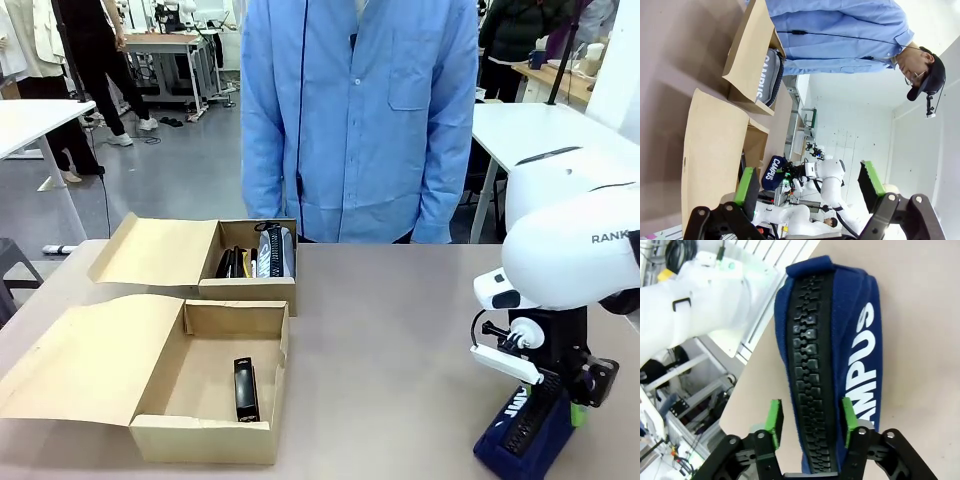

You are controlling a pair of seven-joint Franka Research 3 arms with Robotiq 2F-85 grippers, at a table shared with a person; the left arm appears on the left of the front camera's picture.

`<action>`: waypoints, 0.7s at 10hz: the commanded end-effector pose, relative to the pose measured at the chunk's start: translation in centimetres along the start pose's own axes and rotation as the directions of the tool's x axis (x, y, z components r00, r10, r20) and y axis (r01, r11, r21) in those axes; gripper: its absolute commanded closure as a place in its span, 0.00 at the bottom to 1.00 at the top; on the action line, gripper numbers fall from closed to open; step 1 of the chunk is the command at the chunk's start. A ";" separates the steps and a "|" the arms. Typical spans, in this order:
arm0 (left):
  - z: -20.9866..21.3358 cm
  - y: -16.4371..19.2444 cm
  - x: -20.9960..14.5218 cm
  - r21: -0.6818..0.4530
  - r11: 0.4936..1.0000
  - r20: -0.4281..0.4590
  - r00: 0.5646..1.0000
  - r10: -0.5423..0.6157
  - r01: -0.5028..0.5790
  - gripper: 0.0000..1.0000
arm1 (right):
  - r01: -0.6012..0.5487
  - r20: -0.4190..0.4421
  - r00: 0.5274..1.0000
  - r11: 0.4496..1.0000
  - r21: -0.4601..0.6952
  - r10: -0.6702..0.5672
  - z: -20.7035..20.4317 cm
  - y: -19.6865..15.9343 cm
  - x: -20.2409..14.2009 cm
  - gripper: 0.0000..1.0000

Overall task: Place items inside the box.
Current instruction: Pick up a Pencil pouch or Stapler and place it inside the Mailer Box closest to the robot.

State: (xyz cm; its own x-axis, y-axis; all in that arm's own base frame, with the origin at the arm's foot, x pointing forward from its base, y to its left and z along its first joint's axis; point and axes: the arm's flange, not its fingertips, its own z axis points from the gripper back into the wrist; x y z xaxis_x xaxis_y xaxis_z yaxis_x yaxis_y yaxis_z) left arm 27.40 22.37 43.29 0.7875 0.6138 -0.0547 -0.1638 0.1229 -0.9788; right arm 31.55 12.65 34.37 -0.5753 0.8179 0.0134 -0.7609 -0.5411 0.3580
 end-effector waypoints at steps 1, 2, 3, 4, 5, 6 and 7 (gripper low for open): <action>0.2 0.0 -0.2 -0.006 1.000 -0.007 1.000 -0.018 0.018 0.00 | 0.022 0.035 0.999 1.000 -0.013 -0.022 -1.9 1.8 0.6 0.86; 0.2 0.0 -0.2 -0.006 1.000 -0.007 1.000 -0.018 0.018 0.00 | 0.029 0.038 0.999 0.999 -0.014 -0.028 -1.9 1.8 0.6 0.96; 0.2 0.0 -0.2 -0.006 1.000 -0.007 1.000 -0.018 0.018 0.00 | 0.041 0.043 0.998 0.999 -0.016 -0.040 -1.7 2.0 0.5 1.00; 0.2 0.0 -0.2 -0.006 1.000 -0.007 1.000 -0.018 0.018 0.00 | 0.089 0.053 0.995 0.996 0.003 -0.089 -1.3 2.3 0.4 1.00; 0.2 0.0 -0.2 -0.006 1.000 -0.007 1.000 -0.018 0.018 0.00 | 0.164 0.080 0.983 0.986 0.020 -0.165 -0.6 2.9 0.4 1.00; 0.2 0.0 -0.2 -0.006 1.000 -0.007 1.000 -0.018 0.018 0.00 | 0.228 0.101 0.968 0.973 0.026 -0.229 0.0 3.5 0.4 1.00; 0.2 0.0 -0.2 -0.006 1.000 -0.007 1.000 -0.018 0.018 0.00 | 0.330 0.128 0.935 0.943 0.035 -0.331 1.1 4.4 0.6 1.00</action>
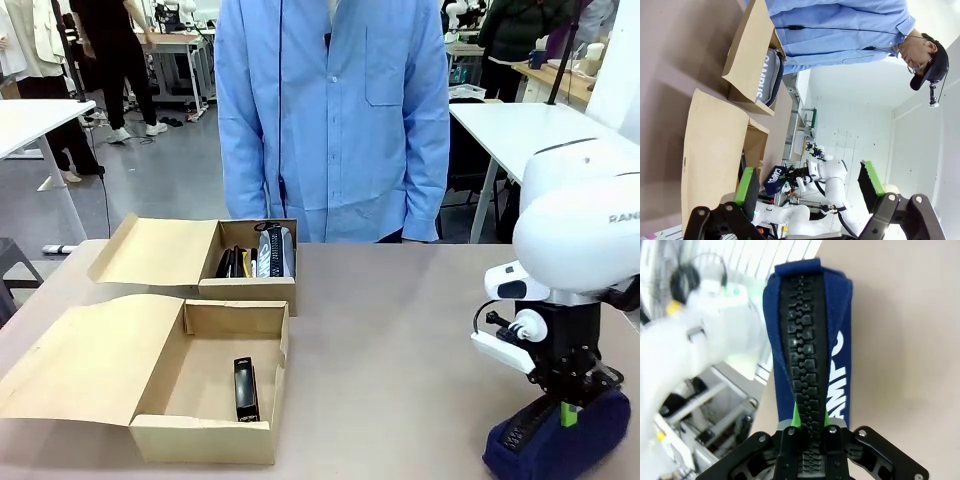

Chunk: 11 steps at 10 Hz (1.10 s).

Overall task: Place items inside the box.
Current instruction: Pick up a Pencil pouch or Stapler and place it inside the Mailer Box closest to the robot.

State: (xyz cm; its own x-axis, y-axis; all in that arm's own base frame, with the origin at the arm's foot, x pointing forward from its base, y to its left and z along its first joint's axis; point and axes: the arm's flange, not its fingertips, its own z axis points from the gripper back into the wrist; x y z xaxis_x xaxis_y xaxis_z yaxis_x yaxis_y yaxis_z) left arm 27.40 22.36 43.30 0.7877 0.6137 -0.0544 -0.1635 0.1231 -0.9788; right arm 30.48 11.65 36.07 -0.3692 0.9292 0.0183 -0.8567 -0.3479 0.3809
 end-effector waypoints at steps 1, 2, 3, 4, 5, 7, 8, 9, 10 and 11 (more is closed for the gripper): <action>0.2 0.0 -0.2 -0.006 1.000 -0.007 1.000 -0.018 0.018 0.00 | 0.245 0.136 0.960 0.969 0.024 -0.246 1.7 4.0 0.4 1.00; 0.2 0.0 -0.2 -0.006 1.000 -0.007 1.000 -0.018 0.018 0.00 | 0.473 0.156 0.864 0.878 0.077 -0.479 3.1 4.9 0.1 1.00; 0.2 0.0 -0.2 -0.006 1.000 -0.007 1.000 -0.018 0.018 0.00 | 0.664 0.200 0.710 0.736 0.132 -0.676 4.5 6.0 -0.2 1.00; 0.2 0.0 -0.2 -0.006 1.000 -0.007 1.000 -0.018 0.018 0.00 | 0.787 0.291 0.551 0.603 0.132 -0.783 5.9 6.9 -0.5 1.00; 0.2 0.0 -0.2 -0.006 1.000 -0.007 1.000 -0.018 0.018 0.00 | 0.838 0.379 0.444 0.526 0.144 -0.812 7.4 6.7 -0.1 1.00; 0.2 0.0 -0.2 -0.006 1.000 -0.007 1.000 -0.018 0.018 0.00 | 0.823 0.317 0.478 0.544 0.165 -0.819 8.6 4.1 3.6 1.00; 0.2 0.0 -0.2 -0.006 1.000 -0.007 1.000 -0.018 0.018 0.00 | 0.805 0.294 0.520 0.575 0.143 -0.802 9.2 2.4 5.9 1.00; 0.2 0.0 -0.2 -0.006 1.000 -0.007 1.000 -0.018 0.018 0.00 | 0.772 0.227 0.578 0.615 0.162 -0.784 9.8 0.4 9.4 1.00; 0.2 0.0 -0.2 -0.006 1.000 -0.007 1.000 -0.018 0.018 0.00 | 0.701 0.037 0.694 0.687 0.189 -0.719 10.1 -1.4 14.3 1.00; 0.2 0.0 -0.2 -0.006 1.000 -0.007 1.000 -0.018 0.018 0.00 | 0.799 0.289 0.526 0.582 0.154 -0.799 8.8 3.4 6.3 1.00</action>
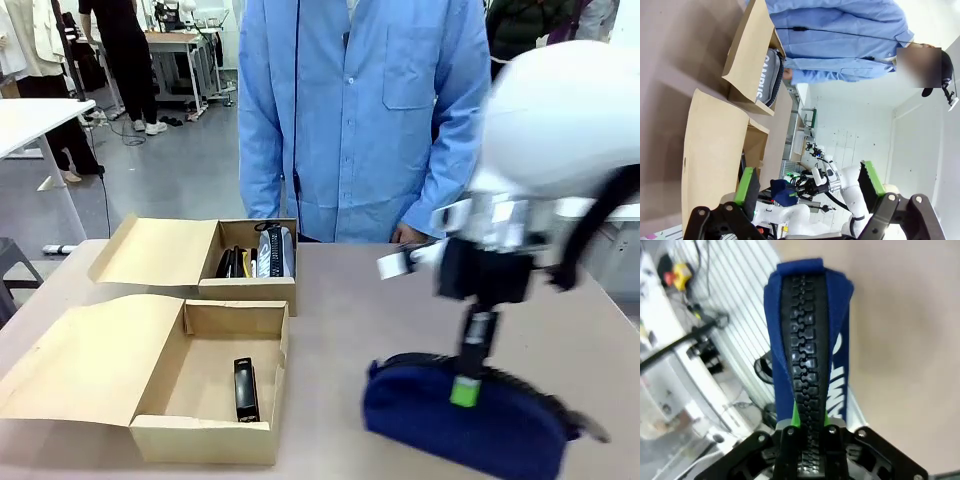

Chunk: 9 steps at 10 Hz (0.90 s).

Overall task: Place items inside the box.
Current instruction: Pick up a Pencil pouch or Stapler and place it inside the Mailer Box closest to the robot.

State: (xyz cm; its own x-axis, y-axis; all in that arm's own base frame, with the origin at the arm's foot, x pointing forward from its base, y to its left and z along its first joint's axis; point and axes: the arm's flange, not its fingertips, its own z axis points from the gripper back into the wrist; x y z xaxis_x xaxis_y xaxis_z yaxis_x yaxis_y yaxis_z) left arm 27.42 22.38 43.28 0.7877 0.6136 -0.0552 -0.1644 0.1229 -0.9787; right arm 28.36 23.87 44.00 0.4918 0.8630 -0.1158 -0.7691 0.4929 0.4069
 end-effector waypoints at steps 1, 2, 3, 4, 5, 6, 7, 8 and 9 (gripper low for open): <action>0.2 0.0 -0.2 -0.007 1.000 -0.006 1.000 -0.019 0.019 0.00 | 0.076 0.129 0.989 0.997 -0.020 -0.073 2.2 -2.5 -5.7 1.00; 0.2 0.0 -0.2 -0.007 1.000 -0.006 1.000 -0.019 0.019 0.00 | 0.076 0.129 0.989 0.997 -0.020 -0.073 2.2 -2.5 -5.7 1.00; 0.2 0.0 -0.2 -0.007 1.000 -0.006 1.000 -0.019 0.019 0.00 | 0.076 0.129 0.989 0.997 -0.020 -0.073 2.2 -2.5 -5.7 1.00; 0.2 0.0 -0.2 -0.007 1.000 -0.006 1.000 -0.019 0.019 0.00 | 0.064 0.077 0.995 0.998 -0.003 -0.064 1.8 -1.9 -3.4 0.89; 0.2 0.0 -0.2 -0.007 1.000 -0.006 1.000 -0.019 0.019 0.00 | 0.107 0.106 0.989 0.994 -0.038 -0.102 1.2 -0.9 -3.2 0.89; 0.2 0.0 -0.2 -0.007 1.000 -0.006 1.000 -0.019 0.019 0.00 | 0.169 0.092 0.982 0.985 -0.035 -0.166 1.1 0.2 -2.7 0.89; 0.2 0.0 -0.2 -0.007 1.000 -0.006 1.000 -0.019 0.019 0.00 | 0.190 0.125 0.974 0.982 -0.012 -0.187 1.4 1.1 -2.5 0.89; 0.2 0.0 -0.2 -0.007 1.000 -0.006 1.000 -0.019 0.019 0.00 | 0.421 0.165 0.892 0.906 0.044 -0.422 1.9 2.4 -1.6 0.89; 0.2 0.0 -0.2 -0.007 1.000 -0.006 1.000 -0.019 0.019 0.00 | 0.633 0.165 0.760 0.773 0.032 -0.629 1.8 4.1 -0.6 0.89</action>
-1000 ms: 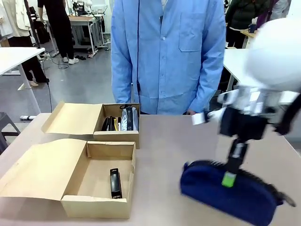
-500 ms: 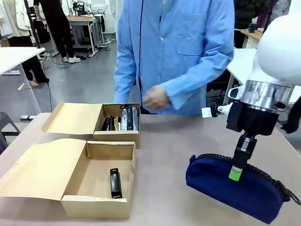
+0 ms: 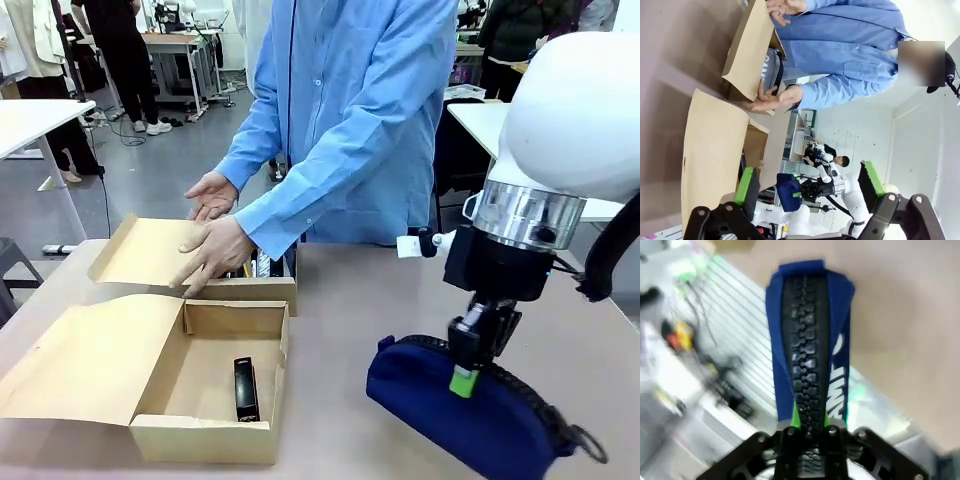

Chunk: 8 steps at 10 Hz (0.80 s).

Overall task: Place items inside the box.
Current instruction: Pick up a Pencil pouch or Stapler and place it inside the Mailer Box closest to the robot.

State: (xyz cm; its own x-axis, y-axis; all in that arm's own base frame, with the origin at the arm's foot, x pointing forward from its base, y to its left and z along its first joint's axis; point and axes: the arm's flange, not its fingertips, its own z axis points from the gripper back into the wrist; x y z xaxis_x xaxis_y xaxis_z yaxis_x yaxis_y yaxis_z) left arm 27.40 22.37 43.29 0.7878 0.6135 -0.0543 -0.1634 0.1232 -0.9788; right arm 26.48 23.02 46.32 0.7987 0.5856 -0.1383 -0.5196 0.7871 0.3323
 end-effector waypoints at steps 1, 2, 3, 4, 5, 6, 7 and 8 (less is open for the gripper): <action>0.2 0.0 -0.2 -0.006 1.000 -0.006 1.000 -0.018 0.018 0.00 | 0.332 0.065 0.941 0.943 0.025 -0.333 0.4 3.0 -0.1 0.89; 0.2 0.0 -0.2 -0.006 1.000 -0.006 1.000 -0.018 0.018 0.00 | 0.338 0.023 0.941 0.941 0.006 -0.338 0.6 1.5 -1.6 0.89; 0.2 0.0 -0.2 -0.006 1.000 -0.006 1.000 -0.018 0.018 0.00 | 0.138 -0.018 0.990 0.985 0.107 -0.136 1.1 -0.2 -4.1 0.89; 0.2 0.0 -0.2 -0.006 1.000 -0.006 1.000 -0.018 0.018 0.00 | 0.198 -0.013 0.980 0.975 0.105 -0.197 1.5 -1.8 -7.3 0.89; 0.2 0.0 -0.2 -0.006 1.000 -0.006 1.000 -0.018 0.018 0.00 | 0.294 0.034 0.954 0.950 0.105 -0.299 1.7 -2.9 -10.4 0.89; 0.2 0.0 -0.2 -0.006 1.000 -0.006 1.000 -0.018 0.018 0.00 | 0.366 0.087 0.923 0.924 0.110 -0.376 1.6 -3.3 -12.7 0.89; 0.2 0.0 -0.2 -0.006 1.000 -0.006 1.000 -0.018 0.018 0.00 | 0.428 0.097 0.894 0.897 0.108 -0.438 1.0 -3.2 -13.6 0.89; 0.2 0.0 -0.2 -0.006 1.000 -0.006 1.000 -0.018 0.018 0.00 | 0.486 0.102 0.863 0.868 0.099 -0.495 0.6 -3.2 -13.4 0.89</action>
State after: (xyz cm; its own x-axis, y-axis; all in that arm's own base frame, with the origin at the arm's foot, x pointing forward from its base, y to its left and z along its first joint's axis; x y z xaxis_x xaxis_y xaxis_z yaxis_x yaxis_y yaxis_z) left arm 27.39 22.38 43.30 0.7876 0.6139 -0.0540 -0.1631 0.1231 -0.9789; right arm 19.30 12.57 50.03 0.9657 0.1882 -0.1789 -0.1155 0.9284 0.3532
